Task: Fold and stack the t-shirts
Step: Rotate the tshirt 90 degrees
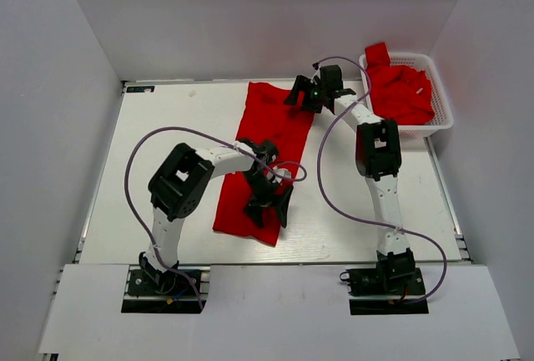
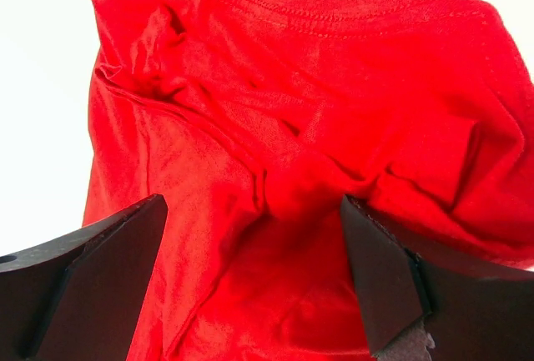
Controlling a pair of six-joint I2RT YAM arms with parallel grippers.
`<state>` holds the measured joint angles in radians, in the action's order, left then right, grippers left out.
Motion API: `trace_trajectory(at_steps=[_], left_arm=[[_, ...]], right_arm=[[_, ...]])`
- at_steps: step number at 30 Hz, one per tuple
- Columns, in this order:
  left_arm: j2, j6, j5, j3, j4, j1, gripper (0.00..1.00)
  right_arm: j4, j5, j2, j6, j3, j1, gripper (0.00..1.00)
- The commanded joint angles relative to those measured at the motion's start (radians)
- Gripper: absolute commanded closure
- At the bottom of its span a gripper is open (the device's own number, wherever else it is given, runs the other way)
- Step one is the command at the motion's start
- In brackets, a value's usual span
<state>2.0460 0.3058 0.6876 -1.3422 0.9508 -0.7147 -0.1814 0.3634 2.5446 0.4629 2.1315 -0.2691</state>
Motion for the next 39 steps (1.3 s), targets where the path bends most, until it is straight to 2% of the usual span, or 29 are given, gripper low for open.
trace_trajectory(at_steps=[1,6,10,12,14,17,18,20,21,25,29,32,36,39], left_arm=[[0.017,-0.085,-0.037,-0.03,0.048,-0.005,0.0],[-0.047,-0.135,-0.129,-0.173,0.109,0.017,0.0],[-0.102,-0.135,-0.201,-0.3,0.048,0.037,0.0],[-0.138,-0.116,-0.282,-0.347,0.068,0.06,0.0],[-0.158,-0.08,-0.442,-0.37,0.089,0.084,0.0],[-0.181,-0.025,-0.638,-0.37,0.089,0.159,0.0],[-0.181,0.005,-0.71,-0.37,0.1,0.219,0.0],[-0.19,0.019,-0.729,-0.36,0.088,0.296,0.0],[-0.19,0.047,-0.738,-0.36,0.088,0.378,0.0],[-0.214,0.093,-0.648,-0.342,0.002,0.552,0.0],[-0.205,0.093,-0.637,-0.312,0.002,0.642,0.0],[-0.216,0.116,-0.554,-0.243,-0.035,0.708,0.0],[-0.216,0.145,-0.401,-0.16,-0.177,0.759,0.0],[-0.187,0.145,-0.359,-0.137,-0.187,0.768,0.0]], right_arm=[[-0.032,-0.033,0.006,-0.035,0.048,0.001,0.1],[-0.044,-0.055,-0.058,-0.14,0.068,-0.004,0.1],[-0.081,-0.035,-0.13,-0.204,0.093,-0.016,0.1],[-0.118,-0.056,-0.17,-0.219,0.084,-0.022,0.1],[-0.148,-0.078,-0.205,-0.227,0.064,-0.028,0.1],[-0.211,-0.084,-0.254,-0.237,0.029,-0.045,0.1],[-0.272,-0.089,-0.27,-0.237,0.025,-0.053,0.1],[-0.312,-0.127,-0.282,-0.236,-0.002,-0.079,0.1],[-0.351,-0.139,-0.291,-0.234,-0.01,-0.088,0.1],[-0.401,-0.225,-0.322,-0.198,-0.128,-0.168,0.1],[-0.452,-0.351,-0.337,-0.124,-0.24,-0.241,0.1],[-0.431,-0.4,-0.345,-0.069,-0.307,-0.275,0.1],[-0.425,-0.463,-0.284,-0.038,-0.266,-0.306,0.1],[-0.449,-0.524,-0.21,-0.01,-0.196,-0.312,0.1]])
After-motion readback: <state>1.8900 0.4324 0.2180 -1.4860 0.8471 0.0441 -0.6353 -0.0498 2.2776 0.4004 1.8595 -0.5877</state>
